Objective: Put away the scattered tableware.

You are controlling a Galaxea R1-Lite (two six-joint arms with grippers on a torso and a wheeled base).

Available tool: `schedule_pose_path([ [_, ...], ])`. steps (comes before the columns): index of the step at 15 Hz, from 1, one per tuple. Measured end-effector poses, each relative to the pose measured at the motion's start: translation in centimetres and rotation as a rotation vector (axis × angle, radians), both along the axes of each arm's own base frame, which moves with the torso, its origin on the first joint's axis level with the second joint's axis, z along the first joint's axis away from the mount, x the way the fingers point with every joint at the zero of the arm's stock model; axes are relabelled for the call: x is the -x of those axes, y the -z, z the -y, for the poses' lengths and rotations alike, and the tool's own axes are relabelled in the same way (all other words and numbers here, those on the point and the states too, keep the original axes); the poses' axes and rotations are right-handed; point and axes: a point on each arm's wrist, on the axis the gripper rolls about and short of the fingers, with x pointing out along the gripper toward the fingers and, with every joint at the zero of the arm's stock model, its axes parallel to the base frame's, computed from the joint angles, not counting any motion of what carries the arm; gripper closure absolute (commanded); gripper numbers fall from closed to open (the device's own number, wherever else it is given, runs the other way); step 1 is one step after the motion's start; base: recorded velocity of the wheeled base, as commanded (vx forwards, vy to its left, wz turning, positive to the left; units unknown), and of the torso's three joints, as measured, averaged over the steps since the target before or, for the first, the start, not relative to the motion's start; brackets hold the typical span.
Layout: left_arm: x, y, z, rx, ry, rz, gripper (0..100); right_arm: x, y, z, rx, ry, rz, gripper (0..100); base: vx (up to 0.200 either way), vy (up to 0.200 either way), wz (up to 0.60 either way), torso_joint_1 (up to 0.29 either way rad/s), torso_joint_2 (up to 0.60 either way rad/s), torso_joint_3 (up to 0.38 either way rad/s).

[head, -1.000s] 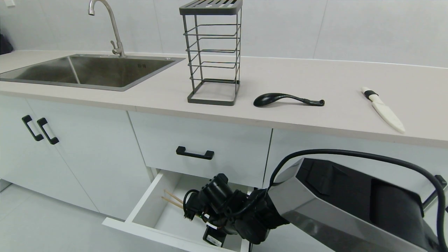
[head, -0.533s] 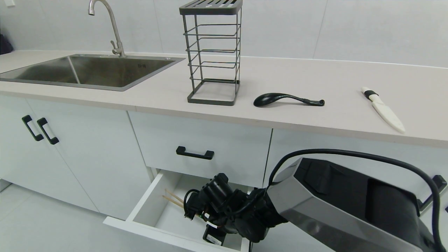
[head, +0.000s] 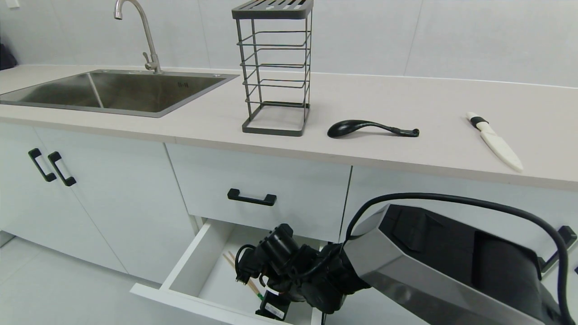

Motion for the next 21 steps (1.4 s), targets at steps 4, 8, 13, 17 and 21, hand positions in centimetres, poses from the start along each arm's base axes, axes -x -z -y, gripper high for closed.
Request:
schedule_pose_path([
  [4,0.0,0.0,0.0,0.0,0.0,0.0,0,0.4,-1.8,0.0,-0.011,-0.007,0.012,0,0.0,0.0,0.0,0.0,0.0,0.0],
  [8,0.0,0.0,0.0,0.0,0.0,0.0,0,1.5,-4.6,0.4,-0.038,-0.021,0.032,0,0.0,0.0,0.0,0.0,0.0,0.0],
  [13,0.0,0.0,0.0,0.0,0.0,0.0,0,2.8,-8.2,1.7,-0.075,-0.027,0.06,0,0.0,0.0,0.0,0.0,0.0,0.0],
  [17,0.0,0.0,0.0,0.0,0.0,0.0,0,4.2,-11.0,2.9,-0.109,-0.039,0.081,0,0.0,0.0,0.0,0.0,0.0,0.0],
  [21,0.0,0.0,0.0,0.0,0.0,0.0,0,5.8,-13.0,4.6,-0.126,-0.045,0.099,0,0.0,0.0,0.0,0.0,0.0,0.0],
])
